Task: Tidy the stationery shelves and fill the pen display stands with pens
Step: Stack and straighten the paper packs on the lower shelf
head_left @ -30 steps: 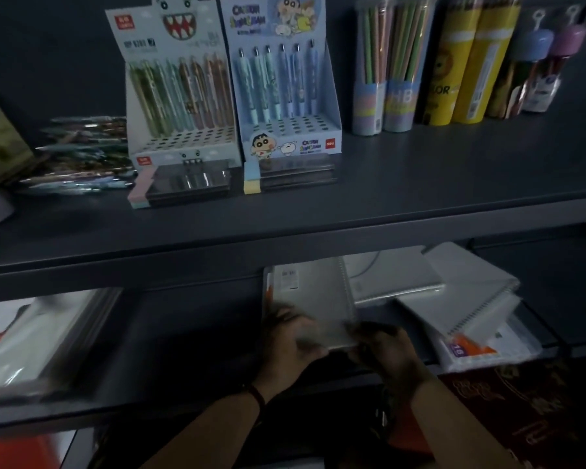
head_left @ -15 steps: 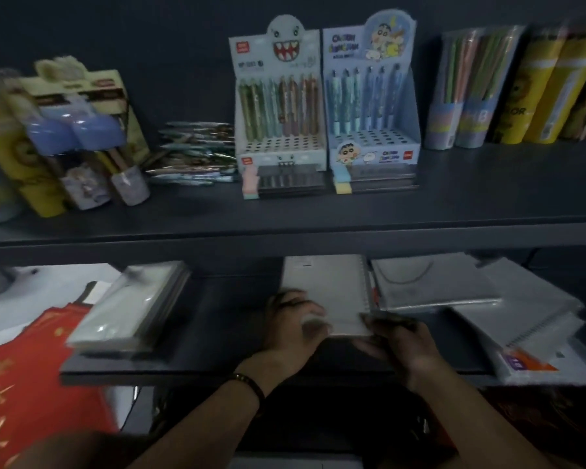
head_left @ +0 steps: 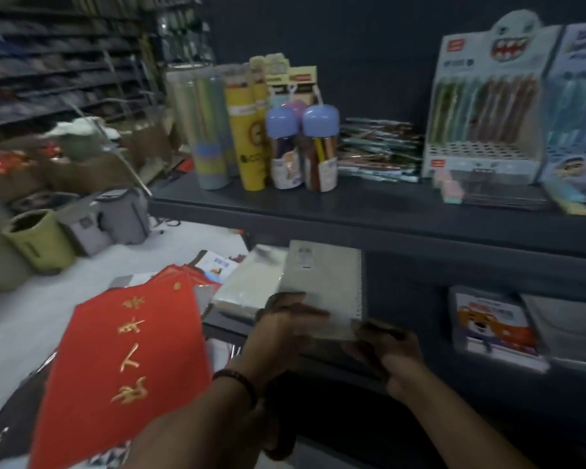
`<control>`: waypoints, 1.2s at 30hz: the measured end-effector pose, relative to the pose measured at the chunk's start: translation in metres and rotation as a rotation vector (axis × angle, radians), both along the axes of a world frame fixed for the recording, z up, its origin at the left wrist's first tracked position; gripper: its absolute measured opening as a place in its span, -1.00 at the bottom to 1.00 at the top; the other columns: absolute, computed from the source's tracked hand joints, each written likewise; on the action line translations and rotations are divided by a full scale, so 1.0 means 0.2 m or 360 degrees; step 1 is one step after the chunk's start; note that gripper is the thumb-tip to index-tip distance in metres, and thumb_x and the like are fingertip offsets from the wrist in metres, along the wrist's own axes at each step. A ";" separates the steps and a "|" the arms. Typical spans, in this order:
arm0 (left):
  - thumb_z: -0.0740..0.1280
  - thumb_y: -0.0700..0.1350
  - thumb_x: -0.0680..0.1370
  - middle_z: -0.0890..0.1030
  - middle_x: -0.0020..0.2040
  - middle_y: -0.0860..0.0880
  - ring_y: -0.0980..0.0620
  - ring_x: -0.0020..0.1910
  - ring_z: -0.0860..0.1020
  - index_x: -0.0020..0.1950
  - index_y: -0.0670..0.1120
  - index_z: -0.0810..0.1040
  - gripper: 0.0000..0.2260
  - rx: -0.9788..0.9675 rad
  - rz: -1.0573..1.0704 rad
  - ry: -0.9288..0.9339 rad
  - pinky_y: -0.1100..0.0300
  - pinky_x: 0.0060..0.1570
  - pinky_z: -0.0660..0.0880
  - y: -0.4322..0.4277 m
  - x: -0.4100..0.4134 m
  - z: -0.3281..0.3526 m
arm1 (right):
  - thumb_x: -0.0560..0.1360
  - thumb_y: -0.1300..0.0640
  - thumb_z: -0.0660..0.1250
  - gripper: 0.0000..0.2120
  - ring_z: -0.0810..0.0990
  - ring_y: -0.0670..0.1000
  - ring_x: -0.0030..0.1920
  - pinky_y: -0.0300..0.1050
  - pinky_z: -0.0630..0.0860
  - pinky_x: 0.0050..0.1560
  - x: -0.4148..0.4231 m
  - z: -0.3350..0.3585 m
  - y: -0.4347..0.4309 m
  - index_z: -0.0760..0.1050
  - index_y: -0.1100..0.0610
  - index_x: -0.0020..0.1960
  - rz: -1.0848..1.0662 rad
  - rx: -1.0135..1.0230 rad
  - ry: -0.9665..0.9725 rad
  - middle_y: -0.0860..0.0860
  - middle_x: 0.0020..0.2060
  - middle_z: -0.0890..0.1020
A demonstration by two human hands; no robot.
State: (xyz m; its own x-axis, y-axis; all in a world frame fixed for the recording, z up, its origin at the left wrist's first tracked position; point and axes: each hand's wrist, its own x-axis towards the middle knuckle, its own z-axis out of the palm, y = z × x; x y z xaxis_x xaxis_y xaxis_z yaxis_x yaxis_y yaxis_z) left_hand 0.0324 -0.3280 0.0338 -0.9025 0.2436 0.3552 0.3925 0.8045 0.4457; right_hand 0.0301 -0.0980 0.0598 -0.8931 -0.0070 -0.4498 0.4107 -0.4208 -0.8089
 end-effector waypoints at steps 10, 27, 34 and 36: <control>0.68 0.00 0.35 0.60 0.29 0.02 0.06 0.25 0.49 0.12 0.22 0.76 -0.63 0.0031 0.0293 -0.0105 0.22 0.21 0.47 -0.65 -0.14 0.02 | 0.58 0.46 0.33 -0.86 0.70 0.13 -0.14 -0.18 0.67 -0.31 -0.24 -0.06 -0.74 0.61 0.31 -0.09 0.0280 0.0021 0.0024 0.18 -0.13 0.73; 0.54 -0.23 0.51 0.67 0.12 -0.01 -0.12 0.17 0.58 0.12 0.13 0.77 -0.71 0.0079 0.0530 -0.0351 0.08 0.43 0.33 -0.65 -0.34 -0.17 | 0.57 0.32 0.27 -0.78 0.54 0.04 -0.43 -0.20 0.37 -0.44 -0.49 -0.31 -1.01 0.45 0.21 -0.24 0.0514 0.0803 -0.0139 0.03 -0.59 0.53; 0.46 -0.17 0.59 0.56 0.33 -0.08 -0.16 0.19 0.42 0.32 0.18 0.67 -0.64 -0.0043 0.0467 -0.0498 -0.12 0.20 0.45 -0.66 -0.37 -0.15 | 0.57 0.33 0.30 -0.70 0.58 -0.04 -0.57 -0.30 0.38 -0.62 -0.50 -0.34 -1.01 0.48 0.26 -0.35 0.0492 0.0836 -0.0079 0.14 -0.51 0.60; 0.46 -0.27 0.57 0.60 0.28 -0.08 -0.18 0.20 0.48 0.31 0.16 0.68 -0.59 -0.0033 0.0478 -0.0449 -0.10 0.31 0.45 -0.65 -0.38 -0.15 | 0.58 0.32 0.32 -0.69 0.64 0.00 -0.50 -0.26 0.44 -0.58 -0.50 -0.33 -0.99 0.51 0.26 -0.34 0.0551 0.0825 -0.0066 0.10 -0.54 0.60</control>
